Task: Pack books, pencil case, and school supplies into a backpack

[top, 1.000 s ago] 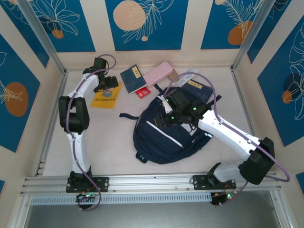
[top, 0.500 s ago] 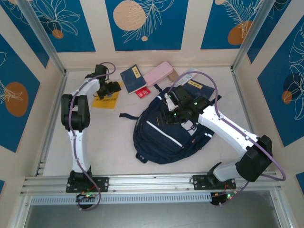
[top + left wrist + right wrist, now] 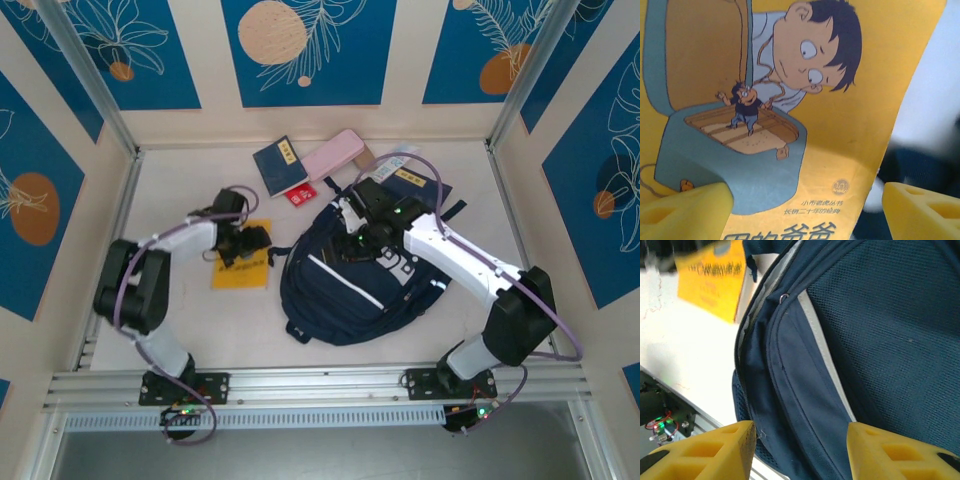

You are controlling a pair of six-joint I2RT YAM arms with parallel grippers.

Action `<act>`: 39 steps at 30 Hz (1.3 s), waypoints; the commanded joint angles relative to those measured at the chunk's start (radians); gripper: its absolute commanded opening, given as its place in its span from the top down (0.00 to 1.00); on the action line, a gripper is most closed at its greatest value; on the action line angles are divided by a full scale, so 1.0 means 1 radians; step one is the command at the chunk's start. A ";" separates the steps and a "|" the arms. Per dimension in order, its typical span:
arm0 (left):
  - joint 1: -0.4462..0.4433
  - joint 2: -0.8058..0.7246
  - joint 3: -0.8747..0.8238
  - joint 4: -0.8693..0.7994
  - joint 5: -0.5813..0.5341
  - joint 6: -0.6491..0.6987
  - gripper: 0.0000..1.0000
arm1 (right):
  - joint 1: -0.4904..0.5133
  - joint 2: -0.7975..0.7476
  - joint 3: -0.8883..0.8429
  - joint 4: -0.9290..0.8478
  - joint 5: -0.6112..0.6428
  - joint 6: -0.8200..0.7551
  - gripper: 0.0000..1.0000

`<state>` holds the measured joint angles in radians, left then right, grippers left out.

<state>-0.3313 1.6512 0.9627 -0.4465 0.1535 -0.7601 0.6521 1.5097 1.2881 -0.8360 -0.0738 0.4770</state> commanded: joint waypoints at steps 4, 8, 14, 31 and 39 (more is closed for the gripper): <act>-0.126 -0.296 -0.200 -0.222 0.053 -0.172 0.20 | 0.059 0.120 0.121 0.004 -0.117 0.048 0.48; -0.054 -0.458 -0.159 -0.339 -0.081 -0.133 0.17 | 0.095 0.203 0.180 0.039 -0.136 0.140 0.51; 0.108 -0.397 -0.155 -0.320 -0.115 -0.070 0.20 | 0.158 0.341 0.272 0.073 -0.077 0.352 0.63; 0.189 -0.211 -0.245 -0.096 0.001 -0.050 0.33 | 0.314 0.833 0.772 -0.308 0.119 0.468 0.49; 0.186 -0.243 -0.329 -0.054 0.035 -0.056 0.33 | 0.307 0.887 0.749 -0.300 0.106 0.473 0.44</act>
<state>-0.1524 1.4040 0.6811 -0.5110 0.1333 -0.8165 0.9668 2.3505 2.0357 -1.0756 0.0227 0.9287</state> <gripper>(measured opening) 0.673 0.555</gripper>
